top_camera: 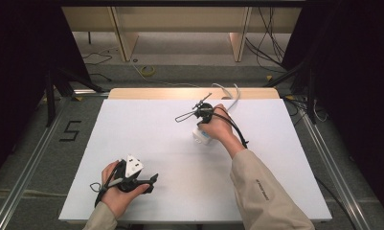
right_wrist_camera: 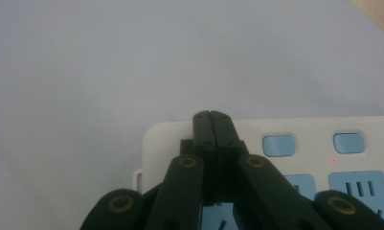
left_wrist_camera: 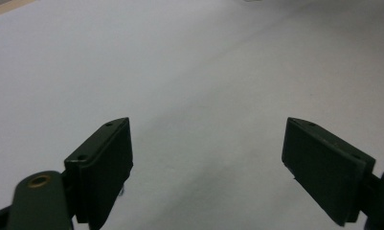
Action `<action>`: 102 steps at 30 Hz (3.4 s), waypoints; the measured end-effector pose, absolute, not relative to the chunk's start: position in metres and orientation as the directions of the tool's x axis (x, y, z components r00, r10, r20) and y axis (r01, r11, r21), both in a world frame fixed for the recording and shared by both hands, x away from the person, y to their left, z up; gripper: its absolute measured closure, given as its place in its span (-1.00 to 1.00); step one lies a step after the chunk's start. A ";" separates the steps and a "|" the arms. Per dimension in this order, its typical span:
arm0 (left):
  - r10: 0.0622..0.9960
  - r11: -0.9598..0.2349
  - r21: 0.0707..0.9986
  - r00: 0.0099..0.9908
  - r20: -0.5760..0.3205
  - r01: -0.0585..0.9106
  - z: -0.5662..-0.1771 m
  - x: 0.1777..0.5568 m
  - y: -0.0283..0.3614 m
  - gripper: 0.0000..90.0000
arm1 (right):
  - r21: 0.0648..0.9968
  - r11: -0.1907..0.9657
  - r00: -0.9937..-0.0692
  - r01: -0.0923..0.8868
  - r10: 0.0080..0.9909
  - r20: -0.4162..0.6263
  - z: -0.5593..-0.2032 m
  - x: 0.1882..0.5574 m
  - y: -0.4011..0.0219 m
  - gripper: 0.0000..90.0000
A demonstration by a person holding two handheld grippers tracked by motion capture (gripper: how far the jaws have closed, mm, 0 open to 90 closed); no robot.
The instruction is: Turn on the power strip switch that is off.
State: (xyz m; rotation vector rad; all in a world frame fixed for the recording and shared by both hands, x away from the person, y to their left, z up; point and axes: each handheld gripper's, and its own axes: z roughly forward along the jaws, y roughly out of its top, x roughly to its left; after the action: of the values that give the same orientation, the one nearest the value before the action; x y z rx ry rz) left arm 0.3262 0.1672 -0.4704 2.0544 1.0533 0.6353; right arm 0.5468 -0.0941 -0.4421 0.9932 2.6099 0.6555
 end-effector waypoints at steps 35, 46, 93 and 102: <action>0.833 -0.401 0.784 0.545 0.096 0.475 -0.470 0.326 0.167 -0.61 | 0.501 0.660 -0.721 0.560 0.686 -0.097 -0.443 0.546 -0.094 1.00; 0.835 -0.397 0.785 0.542 0.094 0.476 -0.471 0.326 0.167 -0.61 | 0.500 0.665 -0.726 0.555 0.680 -0.098 -0.441 0.546 -0.094 1.00; 0.836 -0.400 0.783 0.540 0.098 0.477 -0.471 0.326 0.167 -0.61 | 0.562 0.623 -0.721 0.544 0.690 -0.068 -0.422 0.529 -0.117 1.00; 0.835 -0.404 0.780 0.541 0.101 0.478 -0.471 0.326 0.167 -0.61 | 0.580 0.609 -0.721 0.541 0.691 -0.053 -0.420 0.522 -0.129 1.00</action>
State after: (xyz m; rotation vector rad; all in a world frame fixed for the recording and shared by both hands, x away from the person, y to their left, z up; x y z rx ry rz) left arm 0.3256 0.1671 -0.4706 2.0627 1.0565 0.6383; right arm 0.5217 -0.1288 -0.4202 1.0057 2.5648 0.7907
